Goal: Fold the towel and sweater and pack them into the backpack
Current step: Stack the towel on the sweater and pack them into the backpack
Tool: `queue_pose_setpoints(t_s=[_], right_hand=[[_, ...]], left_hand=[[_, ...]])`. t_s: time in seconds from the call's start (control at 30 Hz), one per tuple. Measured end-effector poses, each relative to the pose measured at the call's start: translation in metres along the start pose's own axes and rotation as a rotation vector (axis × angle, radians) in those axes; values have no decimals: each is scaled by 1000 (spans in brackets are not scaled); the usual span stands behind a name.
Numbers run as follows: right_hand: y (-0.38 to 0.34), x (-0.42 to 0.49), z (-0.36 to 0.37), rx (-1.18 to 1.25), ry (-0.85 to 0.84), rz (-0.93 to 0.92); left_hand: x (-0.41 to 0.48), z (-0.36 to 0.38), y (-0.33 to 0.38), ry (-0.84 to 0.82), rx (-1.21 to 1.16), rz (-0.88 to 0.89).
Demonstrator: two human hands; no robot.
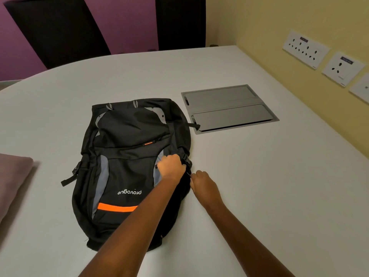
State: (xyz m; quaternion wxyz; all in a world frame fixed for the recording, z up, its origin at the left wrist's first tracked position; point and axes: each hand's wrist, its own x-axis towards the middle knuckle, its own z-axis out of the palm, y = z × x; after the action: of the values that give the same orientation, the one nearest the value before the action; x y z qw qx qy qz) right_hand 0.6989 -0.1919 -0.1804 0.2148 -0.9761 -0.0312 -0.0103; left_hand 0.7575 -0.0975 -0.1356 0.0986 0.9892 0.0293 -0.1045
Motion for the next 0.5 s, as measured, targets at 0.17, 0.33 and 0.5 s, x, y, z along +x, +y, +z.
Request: queue_pose_setpoints(t_s=[0.17, 0.33, 0.5], right_hand=[[6, -4, -12, -171, 104, -144], [14, -19, -21, -203, 189, -237], [15, -47, -29, -266, 188, -298]], left_hand=[[12, -4, 5, 60, -90, 4], [38, -18, 10, 106, -260, -39], [46, -23, 11, 117, -344, -73]])
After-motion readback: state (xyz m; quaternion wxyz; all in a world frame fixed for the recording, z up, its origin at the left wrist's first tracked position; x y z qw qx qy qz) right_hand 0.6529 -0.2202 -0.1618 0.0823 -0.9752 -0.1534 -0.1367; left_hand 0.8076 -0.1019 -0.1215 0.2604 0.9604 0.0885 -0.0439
